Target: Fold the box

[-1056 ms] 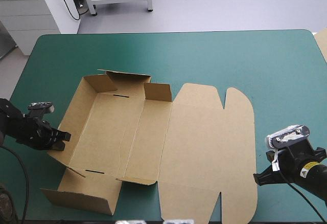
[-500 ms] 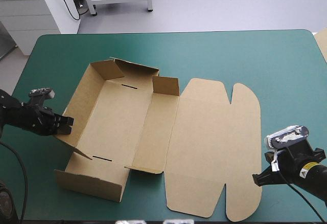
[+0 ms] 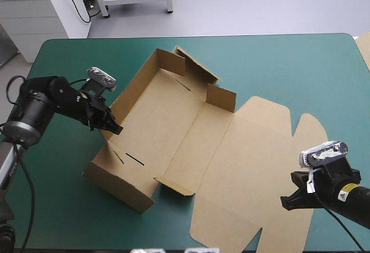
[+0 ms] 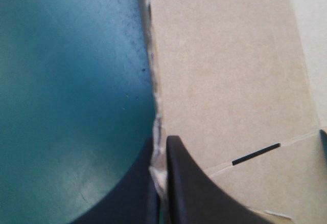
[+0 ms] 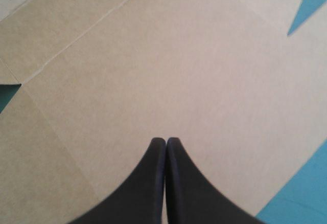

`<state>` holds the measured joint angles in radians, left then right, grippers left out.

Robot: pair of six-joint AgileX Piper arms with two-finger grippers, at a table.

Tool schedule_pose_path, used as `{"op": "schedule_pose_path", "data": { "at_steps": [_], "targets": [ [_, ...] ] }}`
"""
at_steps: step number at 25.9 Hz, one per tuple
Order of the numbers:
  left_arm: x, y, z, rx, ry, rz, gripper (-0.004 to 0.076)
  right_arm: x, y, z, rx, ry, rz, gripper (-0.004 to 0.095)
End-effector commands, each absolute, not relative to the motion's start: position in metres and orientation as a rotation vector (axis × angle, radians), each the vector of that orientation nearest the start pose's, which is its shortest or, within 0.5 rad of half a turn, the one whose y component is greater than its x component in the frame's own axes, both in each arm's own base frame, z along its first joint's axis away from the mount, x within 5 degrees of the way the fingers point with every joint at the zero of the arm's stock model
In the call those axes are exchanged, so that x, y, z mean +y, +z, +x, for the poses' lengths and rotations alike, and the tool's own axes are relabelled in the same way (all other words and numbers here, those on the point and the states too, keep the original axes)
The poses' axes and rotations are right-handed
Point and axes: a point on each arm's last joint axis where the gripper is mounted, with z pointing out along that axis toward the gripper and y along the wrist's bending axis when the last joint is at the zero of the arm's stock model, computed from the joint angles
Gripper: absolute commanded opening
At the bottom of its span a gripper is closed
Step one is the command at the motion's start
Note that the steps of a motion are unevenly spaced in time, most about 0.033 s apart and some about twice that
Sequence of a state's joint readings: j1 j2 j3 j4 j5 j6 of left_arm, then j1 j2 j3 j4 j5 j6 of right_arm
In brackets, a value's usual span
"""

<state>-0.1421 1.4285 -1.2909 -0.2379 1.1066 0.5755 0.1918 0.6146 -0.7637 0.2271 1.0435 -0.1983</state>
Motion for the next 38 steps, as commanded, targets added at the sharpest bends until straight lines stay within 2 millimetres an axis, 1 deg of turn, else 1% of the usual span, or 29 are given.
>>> {"op": "schedule_pose_path", "data": {
  "at_steps": [1, 4, 6, 7, 8, 11, 12, 14, 16, 22, 26, 28, 31, 36, 38],
  "targets": [
    [-0.09, 0.357, 0.276, 2.335, -0.02, 1.023, -0.0008, 0.035, 0.358, 0.086, 2.214, 0.298, -0.388, -0.0021],
    [-0.114, 0.361, 0.273, 2.197, 0.098, 1.162, -0.0008, 0.034, 0.37, 0.083, 2.188, 0.281, -0.389, -0.0021],
    [-0.142, 0.366, 0.266, 2.017, 0.221, 1.318, -0.0008, 0.032, 0.379, 0.08, 2.176, 0.266, -0.372, -0.0021],
    [-0.148, 0.367, 0.263, 1.969, 0.256, 1.357, -0.0008, 0.03, 0.381, 0.08, 2.176, 0.259, -0.351, -0.0021],
    [-0.159, 0.37, 0.259, 1.882, 0.315, 1.414, -0.0008, 0.029, 0.383, 0.08, 2.177, 0.249, -0.32, -0.0021],
    [-0.179, 0.379, 0.254, 1.723, 0.344, 1.417, -0.0008, 0.026, 0.384, 0.08, 2.188, 0.25, -0.253, -0.0021],
    [-0.187, 0.384, 0.252, 1.62, 0.38, 1.437, -0.0008, 0.026, 0.384, 0.08, 2.191, 0.26, -0.233, -0.0021],
    [-0.195, 0.39, 0.248, 1.516, 0.451, 1.452, -0.0008, 0.026, 0.384, 0.08, 2.189, 0.262, -0.23, -0.0021],
    [-0.195, 0.393, 0.247, 1.481, 0.51, 1.459, -0.0008, 0.026, 0.384, 0.08, 2.191, 0.268, -0.218, -0.0021],
    [-0.187, 0.396, 0.24, 1.448, 0.547, 1.456, -0.0008, 0.027, 0.384, 0.08, 2.196, 0.294, -0.171, -0.0021],
    [-0.179, 0.397, 0.226, 1.363, 0.523, 1.443, -0.0008, 0.027, 0.386, 0.082, 2.165, 0.296, -0.166, -0.0021],
    [-0.175, 0.393, 0.219, 1.324, 0.501, 1.442, -0.0008, 0.027, 0.388, 0.083, 2.149, 0.299, -0.158, -0.0021],
    [-0.169, 0.382, 0.209, 1.286, 0.492, 1.465, -0.0008, 0.027, 0.388, 0.084, 2.144, 0.316, -0.126, -0.0021],
    [-0.169, 0.366, 0.199, 1.116, 0.512, 1.522, -0.0008, 0.03, 0.389, 0.083, 2.144, 0.374, -0.121, -0.0021],
    [-0.171, 0.359, 0.197, 1.078, 0.498, 1.542, -0.0008, 0.031, 0.389, 0.083, 2.142, 0.389, -0.119, -0.0021]
  ]
}}
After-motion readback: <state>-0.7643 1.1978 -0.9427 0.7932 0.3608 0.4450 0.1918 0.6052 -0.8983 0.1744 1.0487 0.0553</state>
